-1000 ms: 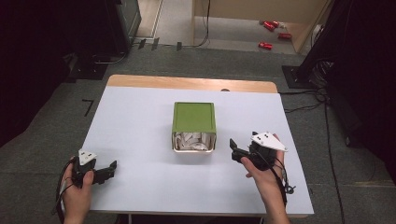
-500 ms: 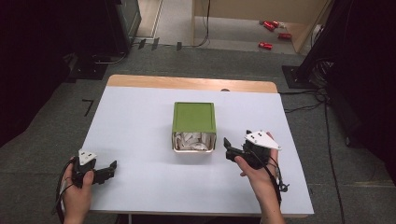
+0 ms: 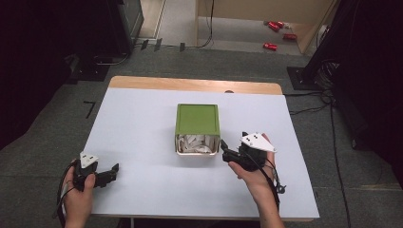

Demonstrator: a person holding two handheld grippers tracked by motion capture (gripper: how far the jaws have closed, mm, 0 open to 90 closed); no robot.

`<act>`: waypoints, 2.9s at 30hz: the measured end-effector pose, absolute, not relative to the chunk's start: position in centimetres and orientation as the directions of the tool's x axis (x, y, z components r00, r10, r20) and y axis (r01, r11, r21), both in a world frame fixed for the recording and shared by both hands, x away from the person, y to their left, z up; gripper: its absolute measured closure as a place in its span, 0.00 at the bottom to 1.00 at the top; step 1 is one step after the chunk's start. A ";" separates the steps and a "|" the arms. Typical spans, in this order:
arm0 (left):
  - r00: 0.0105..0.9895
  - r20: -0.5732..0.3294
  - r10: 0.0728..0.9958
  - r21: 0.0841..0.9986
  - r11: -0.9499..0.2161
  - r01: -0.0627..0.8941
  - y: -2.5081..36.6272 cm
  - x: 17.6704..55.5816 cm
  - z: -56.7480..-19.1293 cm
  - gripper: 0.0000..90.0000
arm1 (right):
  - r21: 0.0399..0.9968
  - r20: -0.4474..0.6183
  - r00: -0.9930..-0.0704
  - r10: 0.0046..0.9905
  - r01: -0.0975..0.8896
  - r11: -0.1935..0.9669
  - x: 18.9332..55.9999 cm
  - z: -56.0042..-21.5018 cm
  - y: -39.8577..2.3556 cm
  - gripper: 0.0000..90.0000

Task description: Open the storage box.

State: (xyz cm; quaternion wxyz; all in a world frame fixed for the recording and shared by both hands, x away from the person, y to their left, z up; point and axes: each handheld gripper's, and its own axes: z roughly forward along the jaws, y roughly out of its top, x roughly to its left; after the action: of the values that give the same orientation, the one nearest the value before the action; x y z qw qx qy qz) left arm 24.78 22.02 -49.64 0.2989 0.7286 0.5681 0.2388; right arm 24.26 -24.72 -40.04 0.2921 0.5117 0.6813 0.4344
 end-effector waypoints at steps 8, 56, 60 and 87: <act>0.241 0.008 0.971 0.707 -0.176 0.685 22.0 24.8 -49.6 0.15 | 0.894 0.054 -0.305 0.951 0.438 0.090 24.7 -40.5 -23.5 0.39; 0.241 0.007 0.970 0.707 -0.176 0.685 22.0 24.8 -49.6 0.15 | 0.826 0.063 -0.229 0.971 0.558 0.078 27.9 -47.4 -19.9 0.78; 0.241 0.007 0.971 0.707 -0.175 0.685 22.0 24.8 -49.6 0.15 | 0.828 0.062 -0.221 0.973 0.556 0.073 28.0 -47.6 -19.8 0.79; 0.241 0.007 0.970 0.707 -0.175 0.685 22.0 24.8 -49.6 0.15 | 0.817 0.118 -0.179 0.977 0.577 0.008 25.3 -47.1 -19.8 0.83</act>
State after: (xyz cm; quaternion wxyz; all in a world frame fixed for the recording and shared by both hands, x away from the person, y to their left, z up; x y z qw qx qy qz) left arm 24.78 22.03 -49.64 0.2995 0.7286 0.5680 0.2385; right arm 25.27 -19.80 -47.11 0.2565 0.5869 0.6618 0.3895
